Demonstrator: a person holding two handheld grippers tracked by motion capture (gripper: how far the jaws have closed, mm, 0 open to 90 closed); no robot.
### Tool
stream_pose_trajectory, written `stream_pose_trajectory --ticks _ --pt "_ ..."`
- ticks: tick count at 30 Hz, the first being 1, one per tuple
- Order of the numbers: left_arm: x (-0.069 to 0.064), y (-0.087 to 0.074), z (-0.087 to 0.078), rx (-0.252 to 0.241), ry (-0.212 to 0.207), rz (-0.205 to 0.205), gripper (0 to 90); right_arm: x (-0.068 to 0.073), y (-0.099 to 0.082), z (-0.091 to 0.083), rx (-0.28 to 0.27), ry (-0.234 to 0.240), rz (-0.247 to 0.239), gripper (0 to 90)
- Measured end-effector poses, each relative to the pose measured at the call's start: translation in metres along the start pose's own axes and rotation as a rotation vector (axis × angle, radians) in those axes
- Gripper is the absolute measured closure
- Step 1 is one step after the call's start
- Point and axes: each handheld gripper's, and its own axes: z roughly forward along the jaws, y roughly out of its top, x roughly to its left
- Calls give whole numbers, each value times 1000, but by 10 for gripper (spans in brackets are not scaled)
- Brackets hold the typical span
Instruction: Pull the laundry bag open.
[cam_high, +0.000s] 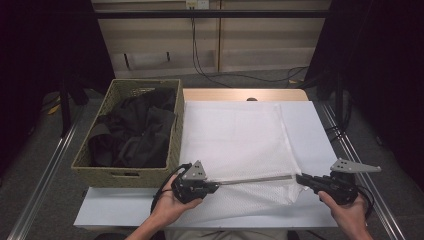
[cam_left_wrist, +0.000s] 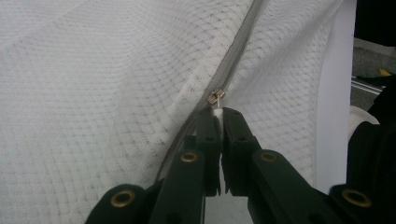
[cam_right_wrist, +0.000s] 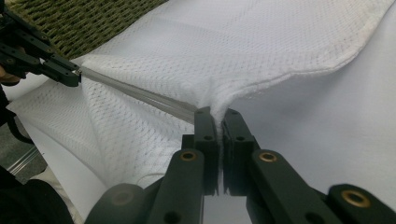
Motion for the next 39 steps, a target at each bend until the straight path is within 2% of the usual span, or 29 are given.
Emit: stream_pose_trajectory --ticks 4,5,7,8,11,12,14,15,19,23,26,31,36,39 --pt "0 -1 -1 6 -1 -2 867 -1 0 0 -2 2 -2 864" --pt "0 -2 -1 8 0 -14 867 -1 -1 -1 -3 0 -3 864" --pt "0 -2 -2 13 2 -8 867 -2 -1 -1 -1 -4 0 864" --pt "0 -2 -1 -4 -6 -14 867 -2 -1 -1 3 -1 7 864" --pt "0 -2 -4 5 3 -10 867 -1 0 0 -3 -3 0 864" --pt "1 -3 -4 -15 -3 -20 867 -1 0 0 -3 -3 -2 864" --pt "2 -3 -8 -2 10 -15 867 -1 0 0 -1 -2 -3 864" --pt "2 -4 -8 -6 13 -26 867 -1 0 0 0 0 0 864" --pt "3 -4 -9 -19 10 -31 867 -2 0 0 -4 3 -1 865" --pt "2 -6 -10 -11 11 -21 867 -2 0 0 -3 7 1 865" --pt "3 -9 -12 -8 10 -39 866 -2 -1 0 -2 5 1 865" --pt "4 -14 -14 13 8 -40 867 -2 -1 1 5 6 -4 864" --pt "7 -16 -18 -13 15 -49 866 -2 -1 2 4 3 -2 864" --pt "7 -15 -21 -4 25 -45 866 -2 -1 1 3 6 0 864"
